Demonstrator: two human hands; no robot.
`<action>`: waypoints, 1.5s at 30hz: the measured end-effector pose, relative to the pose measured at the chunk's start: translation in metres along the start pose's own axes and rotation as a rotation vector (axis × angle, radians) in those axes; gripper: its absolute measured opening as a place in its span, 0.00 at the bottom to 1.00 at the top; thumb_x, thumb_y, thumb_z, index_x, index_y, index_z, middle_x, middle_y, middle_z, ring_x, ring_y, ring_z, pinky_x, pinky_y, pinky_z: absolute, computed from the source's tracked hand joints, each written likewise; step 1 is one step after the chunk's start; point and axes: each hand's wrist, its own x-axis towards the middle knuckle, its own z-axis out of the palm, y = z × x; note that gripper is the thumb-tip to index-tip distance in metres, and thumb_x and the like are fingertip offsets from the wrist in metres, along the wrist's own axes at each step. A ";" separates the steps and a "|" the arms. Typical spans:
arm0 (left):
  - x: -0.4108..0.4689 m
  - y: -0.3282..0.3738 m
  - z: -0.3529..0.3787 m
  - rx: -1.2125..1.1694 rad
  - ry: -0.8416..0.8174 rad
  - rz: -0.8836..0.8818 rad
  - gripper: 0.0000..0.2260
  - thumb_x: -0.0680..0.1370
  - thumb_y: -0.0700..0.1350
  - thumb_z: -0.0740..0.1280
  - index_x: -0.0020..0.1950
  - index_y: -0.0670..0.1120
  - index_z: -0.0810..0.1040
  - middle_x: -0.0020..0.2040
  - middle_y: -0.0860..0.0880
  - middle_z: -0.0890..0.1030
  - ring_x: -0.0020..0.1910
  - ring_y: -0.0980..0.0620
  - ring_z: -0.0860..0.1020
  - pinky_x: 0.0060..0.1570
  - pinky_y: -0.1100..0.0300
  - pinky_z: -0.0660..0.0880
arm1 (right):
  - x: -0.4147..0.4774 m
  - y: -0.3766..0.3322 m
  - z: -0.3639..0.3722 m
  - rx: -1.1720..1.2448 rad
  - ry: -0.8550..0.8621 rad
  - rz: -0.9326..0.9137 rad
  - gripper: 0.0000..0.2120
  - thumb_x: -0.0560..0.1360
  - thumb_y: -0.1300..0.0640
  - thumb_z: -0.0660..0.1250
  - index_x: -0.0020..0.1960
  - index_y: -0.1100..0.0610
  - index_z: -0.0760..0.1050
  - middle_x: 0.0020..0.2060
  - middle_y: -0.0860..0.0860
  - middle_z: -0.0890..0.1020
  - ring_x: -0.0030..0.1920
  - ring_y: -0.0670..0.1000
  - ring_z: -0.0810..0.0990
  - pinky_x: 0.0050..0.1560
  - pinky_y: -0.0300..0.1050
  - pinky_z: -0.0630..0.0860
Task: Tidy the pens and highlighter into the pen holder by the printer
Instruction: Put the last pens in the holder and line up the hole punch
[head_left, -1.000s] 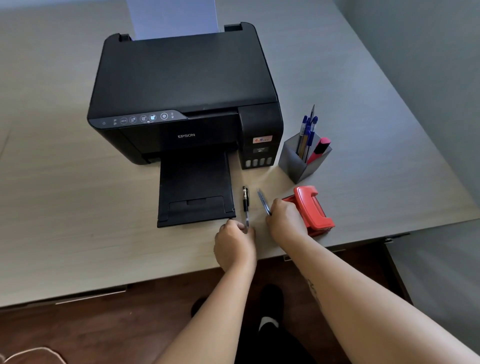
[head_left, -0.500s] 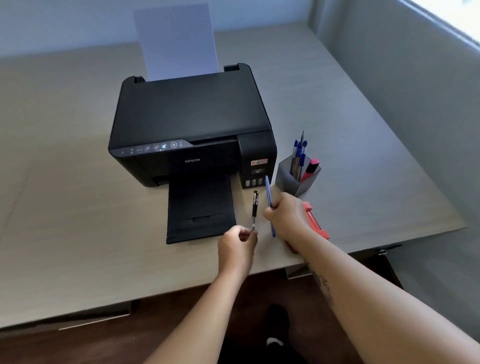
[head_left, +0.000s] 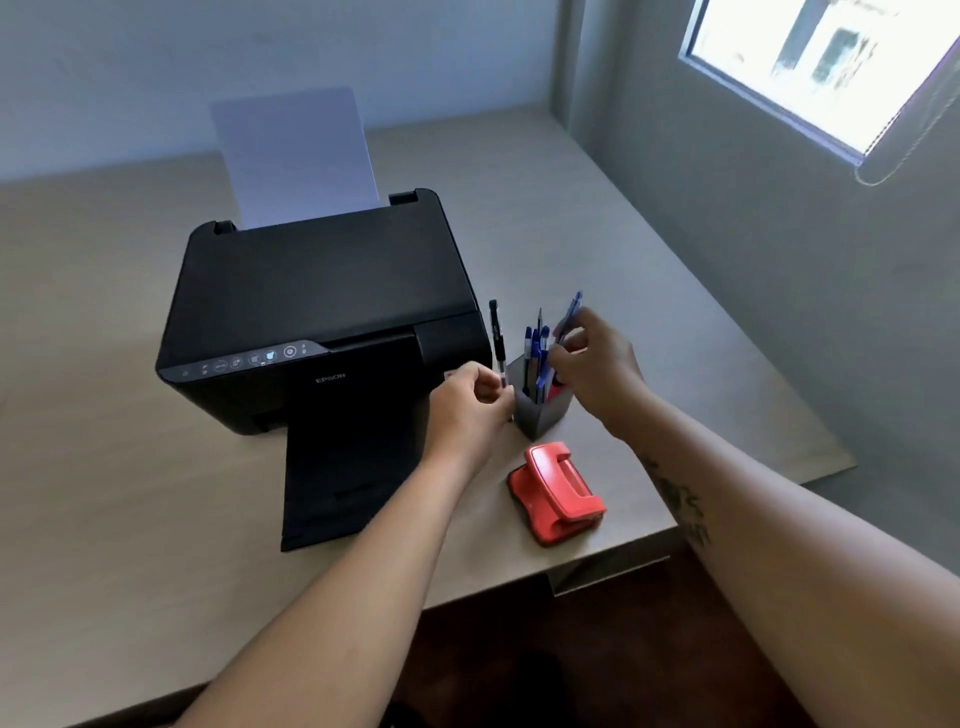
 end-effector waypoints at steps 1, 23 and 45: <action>0.007 0.003 0.004 -0.002 0.016 0.017 0.03 0.73 0.43 0.72 0.44 0.45 0.80 0.38 0.52 0.81 0.35 0.59 0.77 0.36 0.70 0.73 | 0.003 0.001 -0.003 -0.006 -0.002 0.001 0.05 0.75 0.61 0.65 0.51 0.55 0.75 0.39 0.53 0.80 0.39 0.56 0.80 0.36 0.47 0.74; 0.036 -0.016 0.065 0.146 0.093 0.033 0.05 0.74 0.42 0.72 0.48 0.44 0.84 0.45 0.46 0.86 0.46 0.50 0.82 0.48 0.56 0.78 | 0.038 0.053 0.002 -0.287 -0.114 -0.057 0.10 0.76 0.56 0.67 0.56 0.57 0.80 0.49 0.55 0.81 0.45 0.52 0.76 0.39 0.42 0.68; 0.036 -0.051 0.028 0.657 -0.197 0.605 0.09 0.72 0.44 0.74 0.48 0.40 0.82 0.46 0.44 0.83 0.50 0.41 0.76 0.47 0.49 0.77 | -0.062 0.093 0.048 -0.452 0.087 0.246 0.21 0.75 0.41 0.61 0.60 0.54 0.73 0.57 0.54 0.77 0.59 0.57 0.73 0.56 0.51 0.73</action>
